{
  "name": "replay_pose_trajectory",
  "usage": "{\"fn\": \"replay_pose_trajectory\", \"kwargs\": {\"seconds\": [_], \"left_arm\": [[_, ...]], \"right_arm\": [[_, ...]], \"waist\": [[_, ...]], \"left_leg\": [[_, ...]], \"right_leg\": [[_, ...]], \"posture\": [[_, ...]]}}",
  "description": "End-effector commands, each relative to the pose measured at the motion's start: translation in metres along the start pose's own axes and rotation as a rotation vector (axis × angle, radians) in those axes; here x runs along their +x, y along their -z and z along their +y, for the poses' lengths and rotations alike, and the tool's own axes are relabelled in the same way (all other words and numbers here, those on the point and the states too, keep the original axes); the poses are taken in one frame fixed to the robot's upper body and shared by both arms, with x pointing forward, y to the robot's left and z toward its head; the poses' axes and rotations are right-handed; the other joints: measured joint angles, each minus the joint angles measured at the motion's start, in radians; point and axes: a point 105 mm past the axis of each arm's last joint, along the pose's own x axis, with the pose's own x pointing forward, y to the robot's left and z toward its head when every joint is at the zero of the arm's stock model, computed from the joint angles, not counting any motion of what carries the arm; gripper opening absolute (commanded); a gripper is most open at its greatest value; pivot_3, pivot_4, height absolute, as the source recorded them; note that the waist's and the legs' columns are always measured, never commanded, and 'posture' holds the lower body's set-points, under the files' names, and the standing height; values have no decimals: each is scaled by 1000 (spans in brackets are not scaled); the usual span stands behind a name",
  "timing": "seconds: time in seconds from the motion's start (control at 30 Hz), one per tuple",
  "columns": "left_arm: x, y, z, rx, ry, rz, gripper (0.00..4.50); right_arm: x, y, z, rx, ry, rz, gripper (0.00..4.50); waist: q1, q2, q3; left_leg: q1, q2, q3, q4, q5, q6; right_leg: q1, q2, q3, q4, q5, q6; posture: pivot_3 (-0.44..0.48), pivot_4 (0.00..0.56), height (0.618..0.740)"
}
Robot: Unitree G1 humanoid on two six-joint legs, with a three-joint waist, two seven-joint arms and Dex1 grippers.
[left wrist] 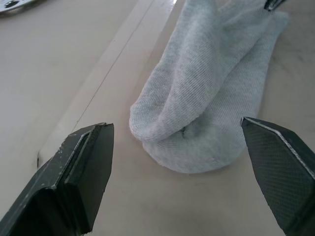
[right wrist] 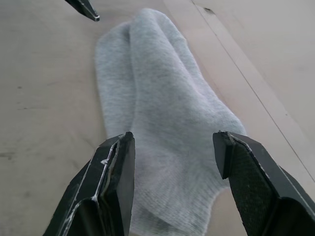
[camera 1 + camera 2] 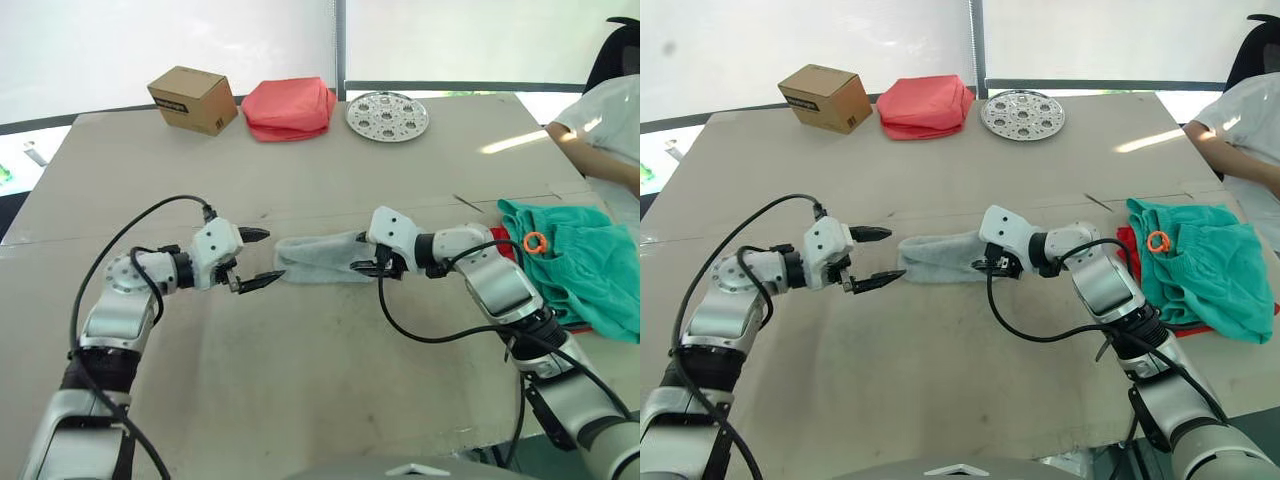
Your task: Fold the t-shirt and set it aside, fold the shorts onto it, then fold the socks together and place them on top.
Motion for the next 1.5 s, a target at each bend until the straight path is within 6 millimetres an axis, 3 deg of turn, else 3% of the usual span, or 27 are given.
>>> {"fn": "replay_pose_trajectory", "kwargs": {"seconds": [0.03,0.1,0.2,0.47,0.8,0.87,0.93,1.1,1.5], "left_arm": [[0,-6,8,65,14,-11,4404],[2,-7,12,84,32,-7,4404],[6,-10,15,112,59,3,3686],[16,-24,19,180,73,2,3686],[13,-22,21,210,91,45,3686],[14,-21,23,204,81,52,3138],[15,-20,24,199,88,61,2355],[18,-14,20,188,118,80,171],[1,-19,12,-11,137,26,64]], "right_arm": [[-6,-10,-6,-40,26,-17,2700],[-9,-5,-3,-77,5,11,2700],[-13,-3,3,-91,-28,23,2700],[-10,1,8,-94,-32,35,2700],[-5,8,9,-98,-40,64,2700],[-5,8,9,-95,-41,66,2700],[-4,9,8,-88,-39,65,2179],[-5,10,7,-79,-39,64,62],[-16,6,4,-67,-61,50,15]], "waist": [[-1,-1,0],[-1,0,0],[0,-1,0],[-1,-1,0],[0,-1,0],[1,-1,0],[1,-1,0],[-1,-1,0],[-1,-1,0]], "left_leg": [[-1,0,0,0,0,0],[-1,0,0,0,0,0],[-2,0,0,0,-3,5],[-2,1,-1,2,-3,5],[-2,1,-1,2,-2,5],[-2,1,-1,2,-3,5],[-2,1,-1,2,-2,5],[-2,1,-1,2,-2,5],[-2,2,-1,2,-2,5]], "right_leg": [[0,1,-1,0,0,0],[0,1,-1,-1,0,0],[0,1,-2,-1,0,0],[0,2,-2,1,2,4],[0,2,-2,1,2,4],[0,2,-2,1,2,4],[0,2,-2,1,2,4],[0,3,-2,1,2,4],[0,3,-2,2,2,4]], "posture": [[0,150,740],[0,150,740],[0,150,740],[0,150,740],[0,150,740],[0,150,740],[0,150,740],[0,150,740],[0,150,740]]}}
